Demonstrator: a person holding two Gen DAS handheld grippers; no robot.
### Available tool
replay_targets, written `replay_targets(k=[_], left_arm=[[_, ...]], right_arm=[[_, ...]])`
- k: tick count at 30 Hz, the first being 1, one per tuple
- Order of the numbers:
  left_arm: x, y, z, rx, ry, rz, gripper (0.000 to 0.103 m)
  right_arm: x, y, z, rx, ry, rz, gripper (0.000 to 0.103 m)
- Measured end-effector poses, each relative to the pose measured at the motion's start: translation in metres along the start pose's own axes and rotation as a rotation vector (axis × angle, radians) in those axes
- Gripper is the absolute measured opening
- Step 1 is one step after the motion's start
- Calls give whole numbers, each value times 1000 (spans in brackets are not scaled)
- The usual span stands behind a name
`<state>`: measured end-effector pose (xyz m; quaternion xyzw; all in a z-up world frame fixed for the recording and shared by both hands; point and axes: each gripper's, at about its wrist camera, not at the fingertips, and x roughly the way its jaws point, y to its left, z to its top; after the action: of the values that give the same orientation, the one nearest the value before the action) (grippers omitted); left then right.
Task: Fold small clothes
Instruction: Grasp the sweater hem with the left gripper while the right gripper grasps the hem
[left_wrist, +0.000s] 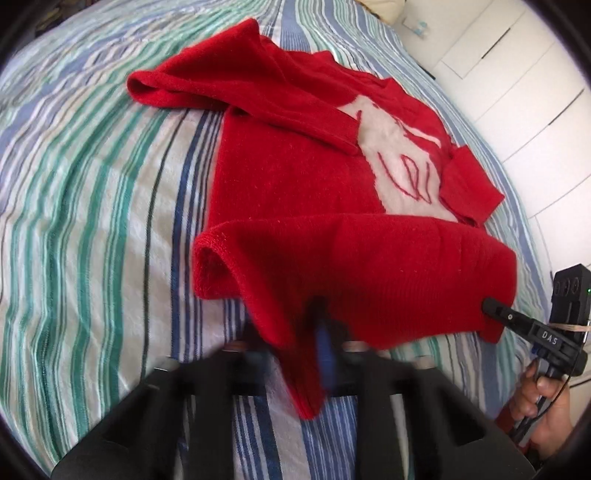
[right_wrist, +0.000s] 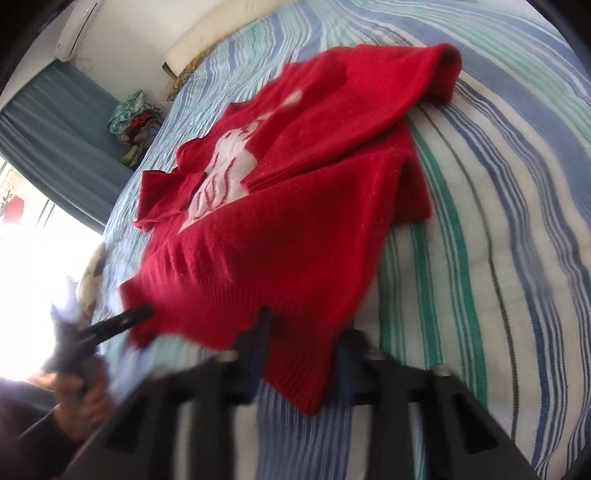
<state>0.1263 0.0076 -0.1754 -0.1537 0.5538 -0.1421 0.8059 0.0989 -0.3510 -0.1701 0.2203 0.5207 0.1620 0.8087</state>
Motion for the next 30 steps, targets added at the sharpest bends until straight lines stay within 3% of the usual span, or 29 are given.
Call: replay_targets(k=[3, 8, 12, 15, 17, 24, 30], left_arm=[[-30, 9, -4, -30, 15, -84, 3], [-81, 6, -34, 52, 102, -139, 3], [-70, -2, -60, 108, 175, -60, 3], [-40, -4, -66, 98, 223, 15, 3], [-41, -5, -66, 93, 222, 31, 2], [-44, 9, -73, 47, 222, 53, 2], [-35, -3, -79, 138, 210, 137, 3]], right_arm=[[-28, 12, -2, -32, -11, 23, 6], [-90, 34, -20, -44, 62, 48, 6], [-94, 30, -39, 28, 192, 16, 6], [-61, 15, -49, 37, 272, -130, 6], [-45, 5, -52, 46, 307, -195, 5], [-40, -2, -53, 44, 327, -260, 4], [-34, -14, -56, 57, 341, -275, 4]])
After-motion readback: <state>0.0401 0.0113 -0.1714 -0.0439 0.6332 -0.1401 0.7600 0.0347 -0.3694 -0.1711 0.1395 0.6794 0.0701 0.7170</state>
